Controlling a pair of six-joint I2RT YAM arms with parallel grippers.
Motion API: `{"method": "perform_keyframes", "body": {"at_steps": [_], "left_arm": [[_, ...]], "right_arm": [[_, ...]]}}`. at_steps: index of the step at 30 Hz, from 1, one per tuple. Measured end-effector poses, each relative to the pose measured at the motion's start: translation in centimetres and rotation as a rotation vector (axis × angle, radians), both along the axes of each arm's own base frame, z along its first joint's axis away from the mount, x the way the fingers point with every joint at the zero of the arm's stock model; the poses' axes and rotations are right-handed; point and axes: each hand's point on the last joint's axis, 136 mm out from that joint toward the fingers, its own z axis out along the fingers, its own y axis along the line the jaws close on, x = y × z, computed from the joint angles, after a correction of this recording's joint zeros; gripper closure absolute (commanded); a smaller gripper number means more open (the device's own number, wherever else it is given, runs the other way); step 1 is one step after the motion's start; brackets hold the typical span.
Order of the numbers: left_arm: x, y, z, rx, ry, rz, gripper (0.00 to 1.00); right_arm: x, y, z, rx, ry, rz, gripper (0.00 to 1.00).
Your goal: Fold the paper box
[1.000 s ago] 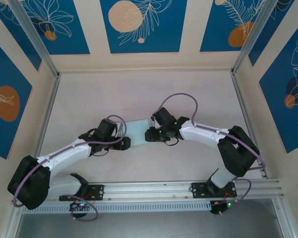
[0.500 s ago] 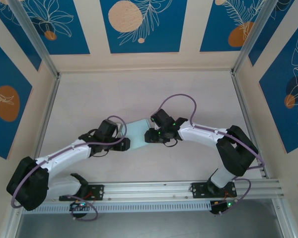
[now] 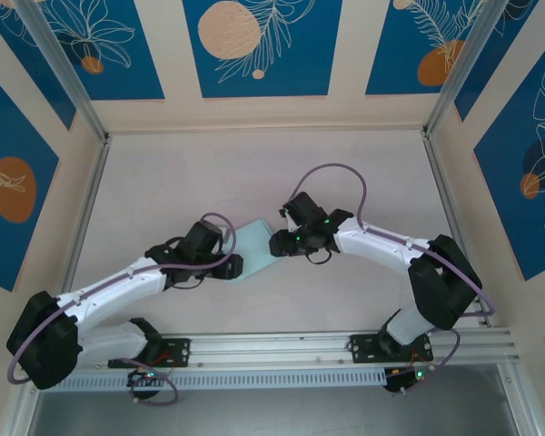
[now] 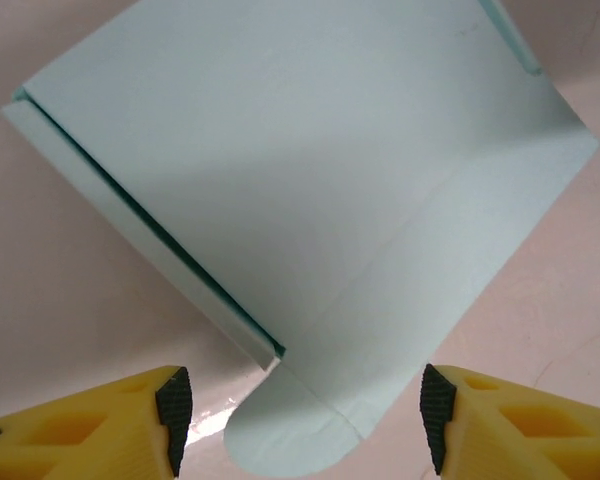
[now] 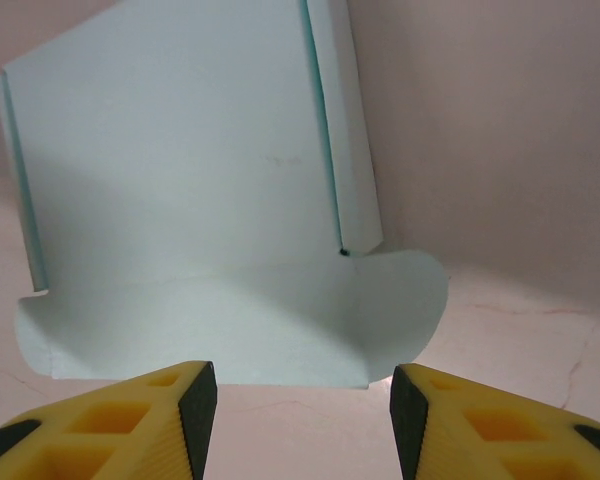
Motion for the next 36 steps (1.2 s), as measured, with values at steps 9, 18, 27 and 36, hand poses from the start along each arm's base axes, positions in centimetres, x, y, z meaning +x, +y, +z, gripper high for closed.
{"method": "perform_keyframes", "body": {"at_steps": [9,18,27,36], "left_arm": [[-2.0,-1.1,-1.4,0.003,0.062,0.001,0.41],[-2.3,-1.4,-2.5,0.009,0.094,0.019,0.41],[-2.1,-1.9,-3.8,-0.019,0.108,0.043,0.37],[-1.6,-2.4,-4.3,-0.046,0.104,0.066,0.31]], "right_arm": [[0.8,0.5,-0.2,0.066,0.045,0.087,0.53],[-0.1,1.3,-1.7,0.057,0.092,0.125,0.53],[-1.0,2.4,-2.8,0.05,0.122,0.151,0.53],[-1.1,2.6,-2.9,0.05,0.126,0.144,0.44]]}}
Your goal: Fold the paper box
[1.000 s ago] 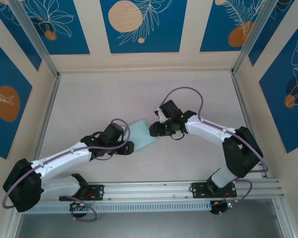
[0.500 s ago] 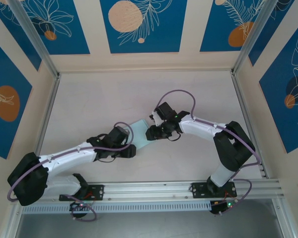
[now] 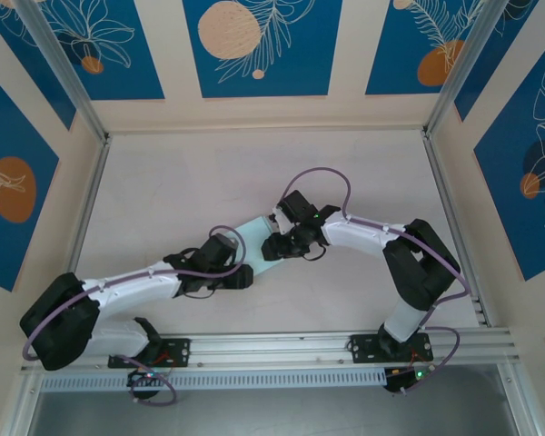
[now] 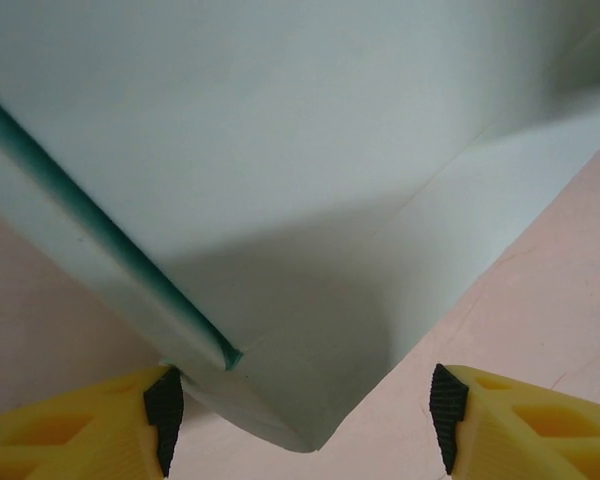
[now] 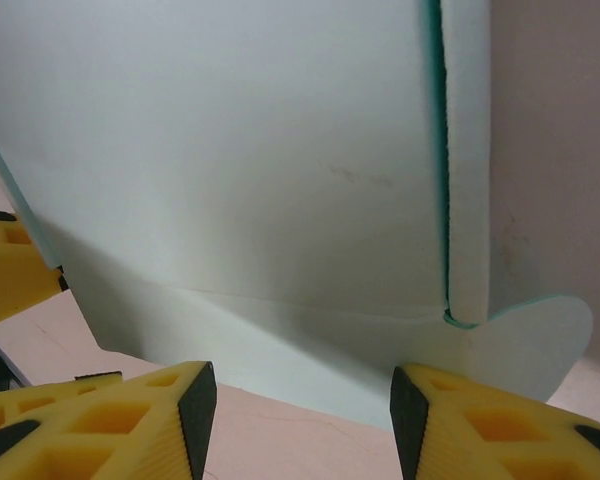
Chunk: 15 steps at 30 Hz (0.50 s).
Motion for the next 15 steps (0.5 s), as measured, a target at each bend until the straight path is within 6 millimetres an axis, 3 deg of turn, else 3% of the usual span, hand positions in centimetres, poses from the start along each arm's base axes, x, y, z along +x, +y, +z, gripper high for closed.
{"method": "perform_keyframes", "body": {"at_steps": [6,11,15], "left_arm": [[0.2,0.1,-0.3,0.005,0.003,0.012,0.31],[0.7,0.5,-0.2,0.007,-0.006,0.033,0.31],[1.0,0.7,0.1,0.002,-0.016,0.048,0.31]], "right_arm": [[0.5,-0.2,0.8,-0.022,-0.033,0.018,0.39],[2.1,-0.1,4.3,0.012,-0.121,0.022,0.38],[3.8,-1.2,5.5,0.027,-0.155,-0.015,0.38]]}}
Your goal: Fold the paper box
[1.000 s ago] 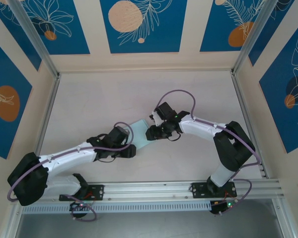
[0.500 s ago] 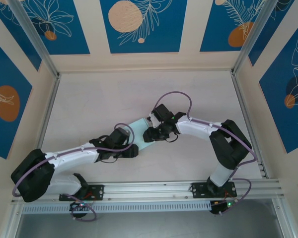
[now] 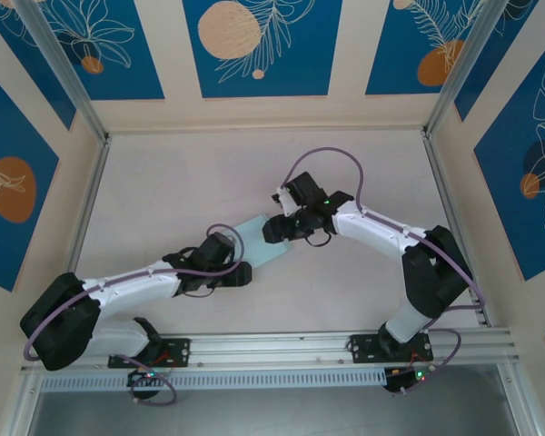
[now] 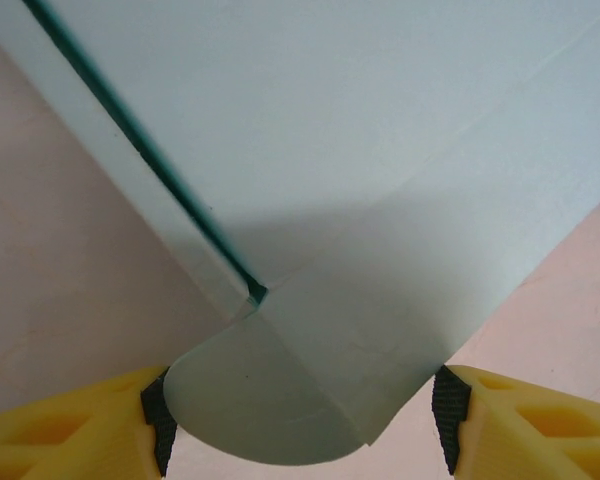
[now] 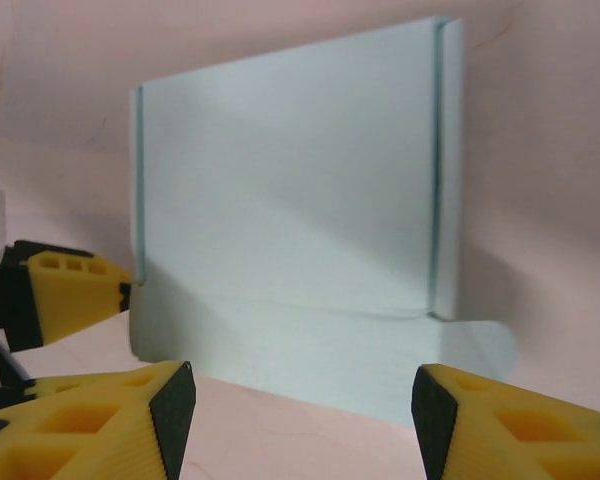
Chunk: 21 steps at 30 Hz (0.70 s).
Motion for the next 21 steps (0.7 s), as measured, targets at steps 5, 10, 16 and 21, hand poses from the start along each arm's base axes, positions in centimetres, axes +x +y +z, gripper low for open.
{"method": "perform_keyframes", "body": {"at_steps": [5,10,16,21], "left_arm": [[0.3,0.0,0.1,-0.004,-0.003,0.008,0.33],[0.5,-0.1,0.2,0.001,-0.001,0.01,0.31],[0.5,1.0,0.8,0.037,-0.025,0.026,0.3],[0.8,1.4,0.8,0.067,-0.04,0.026,0.33]], "right_arm": [[0.8,-0.9,-0.5,-0.011,0.005,-0.02,0.37],[0.7,-0.8,-1.8,-0.028,0.03,-0.012,0.33],[0.6,-0.6,-4.1,-0.06,0.073,-0.003,0.31],[0.2,-0.3,-5.5,-0.078,0.102,0.009,0.26]]}}
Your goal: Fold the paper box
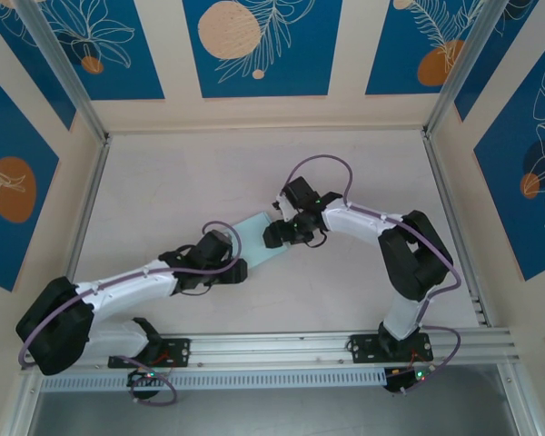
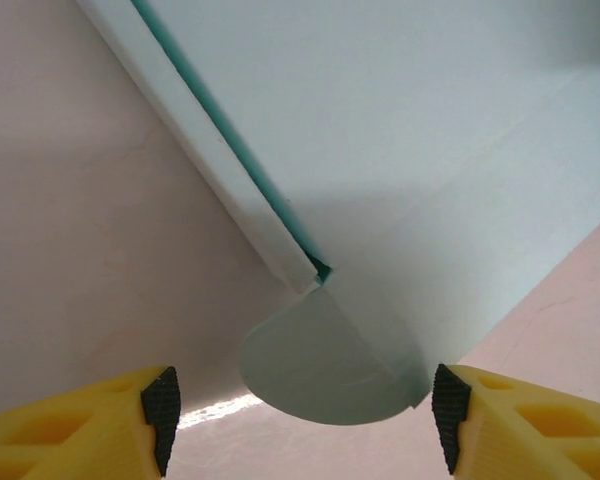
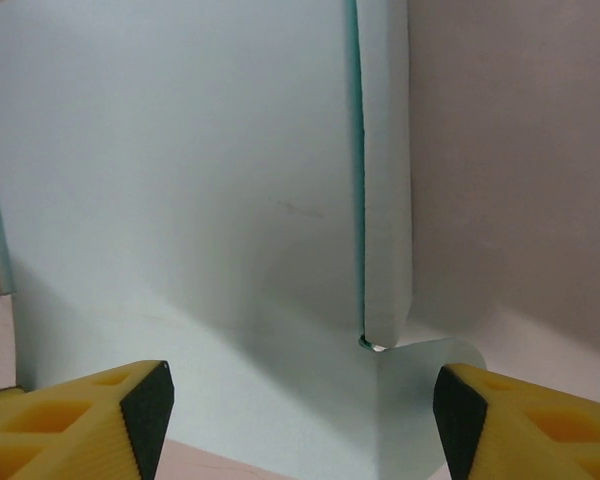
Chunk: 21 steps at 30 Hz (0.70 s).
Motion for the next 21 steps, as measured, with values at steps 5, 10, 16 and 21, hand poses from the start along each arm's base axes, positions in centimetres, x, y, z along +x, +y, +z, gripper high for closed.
{"method": "perform_keyframes", "body": {"at_steps": [5,10,16,21], "left_arm": [[0.9,-0.4,1.2,0.021,-0.026,-0.019,0.32],[1.4,-1.0,2.3,0.009,-0.049,-0.032,0.3],[1.2,-0.7,1.7,0.03,-0.028,-0.035,0.27],[0.7,-0.3,0.9,0.056,0.005,-0.038,0.26]], "right_arm": [[-0.2,0.2,-0.3,0.005,0.009,0.003,0.26],[-0.3,0.6,-0.2,0.025,0.018,0.003,0.31],[-0.5,1.2,-0.6,0.042,0.04,0.003,0.33],[-0.7,1.3,-0.6,0.045,0.047,0.0,0.33]]}}
